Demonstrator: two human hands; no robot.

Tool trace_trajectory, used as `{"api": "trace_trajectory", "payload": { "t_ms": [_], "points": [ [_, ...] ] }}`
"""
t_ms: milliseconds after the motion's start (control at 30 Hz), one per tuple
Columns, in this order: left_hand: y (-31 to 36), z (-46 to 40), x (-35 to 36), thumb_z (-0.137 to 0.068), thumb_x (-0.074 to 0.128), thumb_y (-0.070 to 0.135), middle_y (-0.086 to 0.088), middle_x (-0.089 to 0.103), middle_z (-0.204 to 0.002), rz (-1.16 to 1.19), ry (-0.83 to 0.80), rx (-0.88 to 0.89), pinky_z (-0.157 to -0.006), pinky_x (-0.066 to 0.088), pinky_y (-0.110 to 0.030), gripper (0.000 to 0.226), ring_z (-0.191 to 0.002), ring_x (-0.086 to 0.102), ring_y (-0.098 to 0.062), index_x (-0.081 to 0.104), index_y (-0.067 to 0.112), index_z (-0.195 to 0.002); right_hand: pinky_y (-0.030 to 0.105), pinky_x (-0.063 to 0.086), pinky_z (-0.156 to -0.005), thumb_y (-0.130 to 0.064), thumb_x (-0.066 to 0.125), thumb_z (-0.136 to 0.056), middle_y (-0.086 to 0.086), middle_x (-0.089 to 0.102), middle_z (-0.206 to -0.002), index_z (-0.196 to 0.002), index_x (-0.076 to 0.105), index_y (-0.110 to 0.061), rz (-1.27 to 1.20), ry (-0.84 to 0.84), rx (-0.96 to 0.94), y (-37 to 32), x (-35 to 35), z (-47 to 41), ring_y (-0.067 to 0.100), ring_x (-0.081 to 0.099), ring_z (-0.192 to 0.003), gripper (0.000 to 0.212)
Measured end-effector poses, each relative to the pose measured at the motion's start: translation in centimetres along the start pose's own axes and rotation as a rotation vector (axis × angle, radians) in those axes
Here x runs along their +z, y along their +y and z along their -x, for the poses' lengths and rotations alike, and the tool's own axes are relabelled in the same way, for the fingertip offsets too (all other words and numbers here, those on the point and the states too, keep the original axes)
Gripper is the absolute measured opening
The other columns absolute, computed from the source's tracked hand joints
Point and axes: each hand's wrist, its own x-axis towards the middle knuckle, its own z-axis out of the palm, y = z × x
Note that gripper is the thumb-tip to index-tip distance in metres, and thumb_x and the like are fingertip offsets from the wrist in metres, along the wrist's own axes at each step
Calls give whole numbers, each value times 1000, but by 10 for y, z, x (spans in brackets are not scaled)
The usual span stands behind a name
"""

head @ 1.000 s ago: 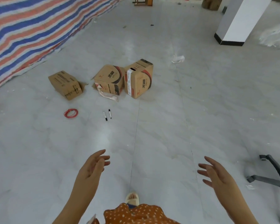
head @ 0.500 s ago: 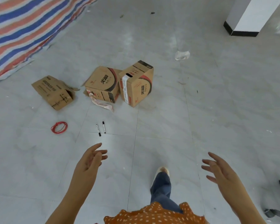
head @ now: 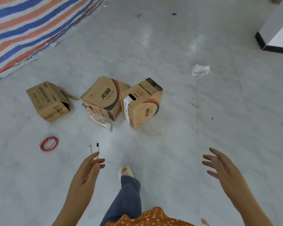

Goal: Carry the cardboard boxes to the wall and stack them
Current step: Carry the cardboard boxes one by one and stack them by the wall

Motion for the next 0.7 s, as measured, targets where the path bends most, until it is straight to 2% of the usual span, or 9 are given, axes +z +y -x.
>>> {"api": "trace_trajectory", "payload": {
  "t_ms": [133, 200, 267, 333, 400, 500, 533, 600, 700],
  "points": [
    [29, -94, 10, -85, 48, 52, -5, 63, -119, 21, 24, -41, -101, 45, -49, 27, -105, 62, -19, 51, 40, -109, 28, 56, -79, -21, 44, -99, -11, 66, -109, -123, 53, -30, 1, 27, 16, -28, 28, -87, 1, 66, -94, 27],
    [46, -146, 9, -81, 45, 52, -3, 63, -119, 5, 19, -36, -99, 46, -45, 29, -105, 61, -17, 50, 43, -108, 28, 53, -81, -20, 43, -100, -10, 65, -109, -126, 52, -26, -8, 46, 27, -49, 41, -129, 5, 65, -97, 29],
    [70, -194, 5, -87, 48, 54, 1, 63, -118, 11, 26, -29, -98, 47, -41, 23, -106, 61, -16, 49, 45, -108, 29, 56, -79, -19, 42, -100, -9, 65, -111, -127, 51, -25, -1, 38, 18, -79, 56, -171, 9, 63, -101, 29],
    [89, -240, 1, -92, 45, 41, 3, 64, -114, 16, 38, -21, -99, 46, -42, 18, -105, 62, -14, 50, 44, -109, 30, 57, -82, -20, 41, -100, -9, 64, -112, -125, 51, -27, 14, 32, -2, -112, 71, -212, 11, 63, -103, 28],
    [103, -279, 0, -97, 45, 29, 6, 65, -112, 9, 23, -8, -96, 48, -39, 20, -104, 62, -13, 52, 43, -110, 38, 52, -92, -22, 42, -100, -8, 64, -112, -128, 50, -26, 38, 19, -27, -140, 85, -253, 13, 63, -104, 30],
    [118, -322, 6, -85, 46, 44, 6, 66, -114, 26, 19, -25, -83, 50, -27, 29, -105, 62, -13, 52, 42, -114, 45, 46, -100, -25, 40, -101, 0, 62, -117, -135, 46, -21, 84, -24, -39, -173, 101, -311, 20, 61, -107, 35],
    [121, -334, 10, -83, 46, 47, 6, 65, -114, 36, 32, -42, -83, 49, -27, 32, -105, 62, -13, 52, 42, -114, 46, 46, -101, -25, 39, -101, 2, 60, -119, -136, 46, -22, 102, -43, -41, -181, 106, -329, 21, 60, -108, 35],
    [126, -356, 19, -86, 50, 51, 7, 65, -113, 45, 71, -73, -92, 49, -33, 30, -105, 62, -12, 52, 42, -114, 46, 45, -101, -26, 39, -101, 3, 59, -122, -136, 45, -23, 142, -95, -39, -194, 113, -365, 22, 60, -110, 35],
    [128, -389, 38, -78, 45, 54, 7, 65, -114, 21, 142, -134, -99, 46, -41, 42, -105, 63, -13, 52, 39, -117, 48, 45, -102, -24, 39, -101, 5, 60, -123, -134, 47, -24, 187, -172, -18, -208, 118, -427, 24, 60, -110, 34]
  ]
}}
